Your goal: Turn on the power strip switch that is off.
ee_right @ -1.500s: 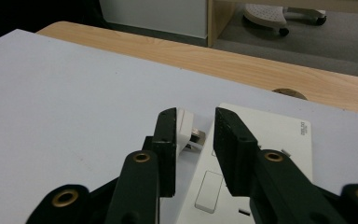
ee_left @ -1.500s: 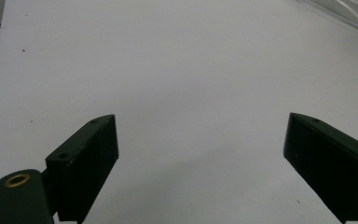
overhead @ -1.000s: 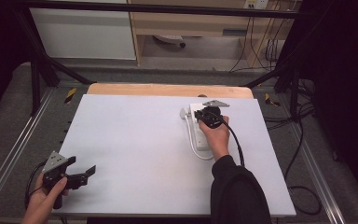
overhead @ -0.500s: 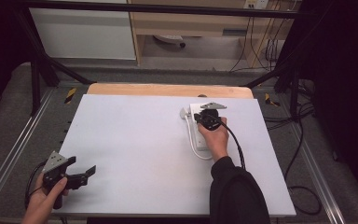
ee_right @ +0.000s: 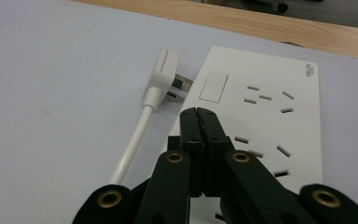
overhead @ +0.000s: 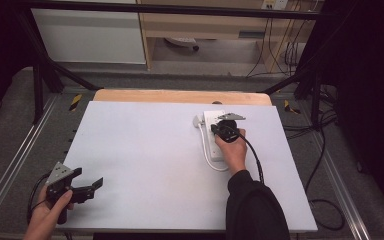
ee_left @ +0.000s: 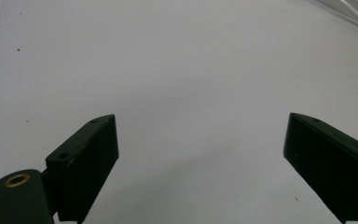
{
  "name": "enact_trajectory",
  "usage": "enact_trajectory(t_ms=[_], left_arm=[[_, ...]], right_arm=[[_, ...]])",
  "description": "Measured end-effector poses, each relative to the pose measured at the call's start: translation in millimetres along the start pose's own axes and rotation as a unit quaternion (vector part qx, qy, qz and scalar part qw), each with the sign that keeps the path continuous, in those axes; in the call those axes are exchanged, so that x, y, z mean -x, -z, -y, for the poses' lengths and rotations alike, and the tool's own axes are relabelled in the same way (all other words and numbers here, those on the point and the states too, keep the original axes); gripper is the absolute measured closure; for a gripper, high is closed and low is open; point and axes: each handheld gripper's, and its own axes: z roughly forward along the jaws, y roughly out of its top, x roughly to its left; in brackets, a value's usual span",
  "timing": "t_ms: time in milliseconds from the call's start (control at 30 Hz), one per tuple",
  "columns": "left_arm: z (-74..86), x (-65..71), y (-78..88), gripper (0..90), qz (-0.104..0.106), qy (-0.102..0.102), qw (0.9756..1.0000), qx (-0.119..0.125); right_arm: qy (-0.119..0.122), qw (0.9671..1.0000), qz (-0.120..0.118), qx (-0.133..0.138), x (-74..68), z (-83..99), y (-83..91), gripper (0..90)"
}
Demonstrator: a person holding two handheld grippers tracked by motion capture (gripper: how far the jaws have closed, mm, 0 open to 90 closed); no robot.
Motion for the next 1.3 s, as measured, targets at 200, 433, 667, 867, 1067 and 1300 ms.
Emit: enact_trajectory(t_ms=[200, 433, 667, 867, 1067, 1300], left_arm=[[0.0, 0.1, 0.0, 10.3, 0.0, 0.0, 1.0, 0.0], [0.0, 0.1, 0.1, 10.3, 0.0, 0.0, 1.0, 0.0], [0.0, 0.1, 0.1, 10.2, 0.001, 0.0, 1.0, 0.0], [0.1, 0.2, 0.1, 10.3, 0.001, 0.0, 1.0, -0.001], [0.1, 0.3, 0.0, 10.2, 0.001, -0.001, 1.0, -0.001], [0.1, 0.5, -0.1, 10.2, 0.001, -0.001, 1.0, -0.001]], right_arm=[[0.001, 1.0, 0.0, 0.003, -1.0, -0.7, -0.2, 90.0], [0.0, 1.0, 0.001, 0.001, -0.6, 0.7, -1.6, 90.0], [0.0, 1.0, 0.0, 0.001, -1.2, 0.9, -2.0, 90.0], [0.002, 1.0, 0.001, 0.0, -1.2, 2.0, -2.9, 90.0], [0.0, 1.0, 0.0, 0.0, -1.5, 1.9, -3.4, 90.0], [0.0, 1.0, 0.0, 0.002, -1.6, 2.3, -3.8, 90.0]])
